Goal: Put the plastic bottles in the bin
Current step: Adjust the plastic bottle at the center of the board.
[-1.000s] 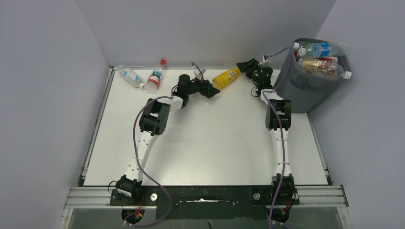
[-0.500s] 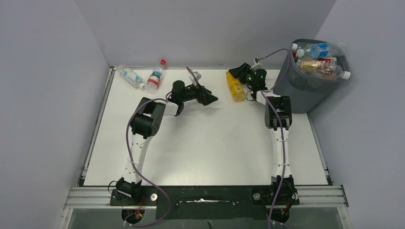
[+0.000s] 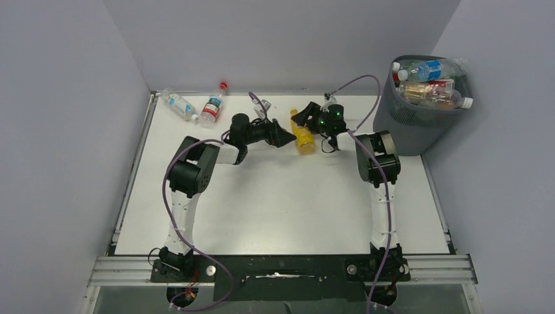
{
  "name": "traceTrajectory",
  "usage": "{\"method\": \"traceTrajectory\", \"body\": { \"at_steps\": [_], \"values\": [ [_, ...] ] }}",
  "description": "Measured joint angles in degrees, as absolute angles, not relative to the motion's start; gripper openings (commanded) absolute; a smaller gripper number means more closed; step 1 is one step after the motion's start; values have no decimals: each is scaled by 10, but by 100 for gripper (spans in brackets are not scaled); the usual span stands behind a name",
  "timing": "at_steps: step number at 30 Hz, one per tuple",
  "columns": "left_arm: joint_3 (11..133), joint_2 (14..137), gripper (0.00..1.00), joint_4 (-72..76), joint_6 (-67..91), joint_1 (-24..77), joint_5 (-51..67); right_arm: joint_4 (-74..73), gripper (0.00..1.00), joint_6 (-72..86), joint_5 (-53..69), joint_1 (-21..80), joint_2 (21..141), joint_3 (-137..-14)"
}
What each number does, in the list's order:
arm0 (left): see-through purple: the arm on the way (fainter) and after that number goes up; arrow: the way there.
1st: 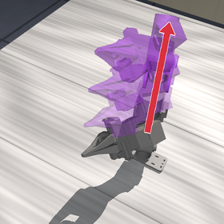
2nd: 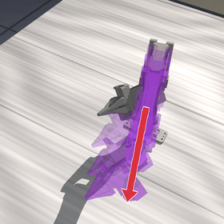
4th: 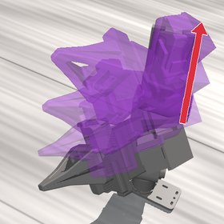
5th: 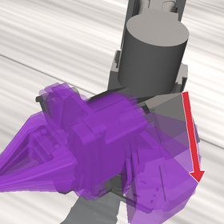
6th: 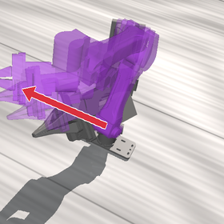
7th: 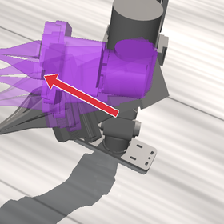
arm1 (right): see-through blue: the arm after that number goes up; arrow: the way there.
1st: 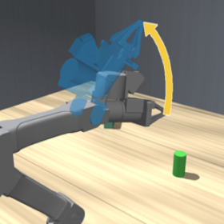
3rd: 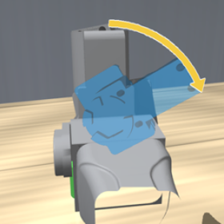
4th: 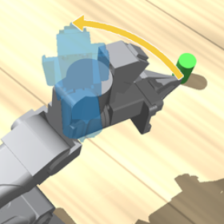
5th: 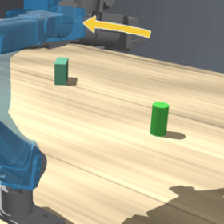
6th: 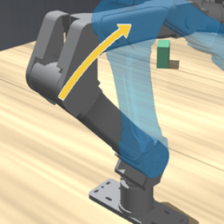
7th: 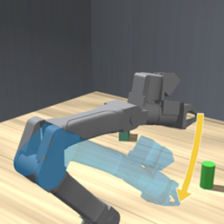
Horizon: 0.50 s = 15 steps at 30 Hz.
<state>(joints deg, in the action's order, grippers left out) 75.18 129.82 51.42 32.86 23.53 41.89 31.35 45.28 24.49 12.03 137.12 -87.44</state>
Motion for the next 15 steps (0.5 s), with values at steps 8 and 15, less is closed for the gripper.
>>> {"method": "traceTrajectory", "body": {
  "at_steps": [8, 15],
  "values": [
    [685, 1231, 90, 455, 327, 254, 351, 246, 66, 454, 198, 173, 1310, -820],
    [679, 1220, 90, 394, 331, 267, 309, 165, 73, 449, 166, 187, 1259, -789]
  ]
}}
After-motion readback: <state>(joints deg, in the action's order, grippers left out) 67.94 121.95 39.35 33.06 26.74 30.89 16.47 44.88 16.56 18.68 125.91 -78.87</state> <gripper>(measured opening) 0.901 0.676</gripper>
